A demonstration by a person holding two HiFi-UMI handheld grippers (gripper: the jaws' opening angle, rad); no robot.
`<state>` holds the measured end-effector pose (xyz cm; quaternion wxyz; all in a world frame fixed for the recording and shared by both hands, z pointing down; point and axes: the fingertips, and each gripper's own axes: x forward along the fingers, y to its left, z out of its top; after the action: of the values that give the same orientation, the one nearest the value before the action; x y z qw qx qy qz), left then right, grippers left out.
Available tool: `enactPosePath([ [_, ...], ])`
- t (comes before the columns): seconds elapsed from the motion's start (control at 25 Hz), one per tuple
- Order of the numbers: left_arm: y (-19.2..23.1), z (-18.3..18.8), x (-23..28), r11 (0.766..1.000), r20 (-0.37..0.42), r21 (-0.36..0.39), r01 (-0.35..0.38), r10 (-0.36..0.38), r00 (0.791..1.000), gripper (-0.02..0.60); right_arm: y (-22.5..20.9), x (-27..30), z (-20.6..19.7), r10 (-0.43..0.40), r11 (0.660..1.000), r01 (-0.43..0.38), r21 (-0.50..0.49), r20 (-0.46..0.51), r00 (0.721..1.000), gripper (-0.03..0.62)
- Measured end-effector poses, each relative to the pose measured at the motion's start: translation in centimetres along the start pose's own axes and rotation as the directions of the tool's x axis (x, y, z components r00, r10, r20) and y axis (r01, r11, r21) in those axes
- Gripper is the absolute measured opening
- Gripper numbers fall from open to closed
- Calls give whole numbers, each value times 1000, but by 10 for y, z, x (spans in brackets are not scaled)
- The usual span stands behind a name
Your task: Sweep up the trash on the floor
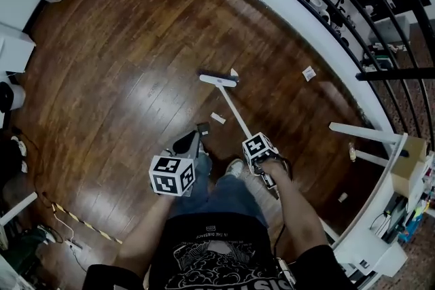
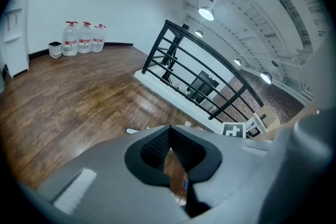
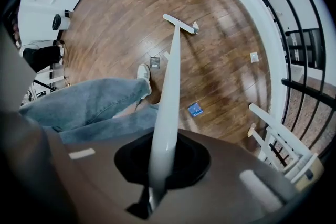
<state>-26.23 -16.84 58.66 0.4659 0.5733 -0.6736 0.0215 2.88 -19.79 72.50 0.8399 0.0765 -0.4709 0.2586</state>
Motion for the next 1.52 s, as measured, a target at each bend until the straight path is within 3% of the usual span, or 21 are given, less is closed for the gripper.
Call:
enactPosePath([
  [0.44,-42,-54,-23,999,41,-5,-34,34,999,5,51,57,-78,118,993,-118,-13,17,993,0],
  [0.96,-114,-160,-86,997,87,-10,-72,72,994,5,100,134,-189,219,975,-217,-56,28,975,0],
  [1.24,-125,-179,-94,998,50,17,-58,57,997,5,113,143,-211,232,972,-230,-51,37,972,0],
  [1.52,-125,-163,-76,998,4,66,8,-8,1000,5,110,127,-216,210,978,-211,-12,135,968,0],
])
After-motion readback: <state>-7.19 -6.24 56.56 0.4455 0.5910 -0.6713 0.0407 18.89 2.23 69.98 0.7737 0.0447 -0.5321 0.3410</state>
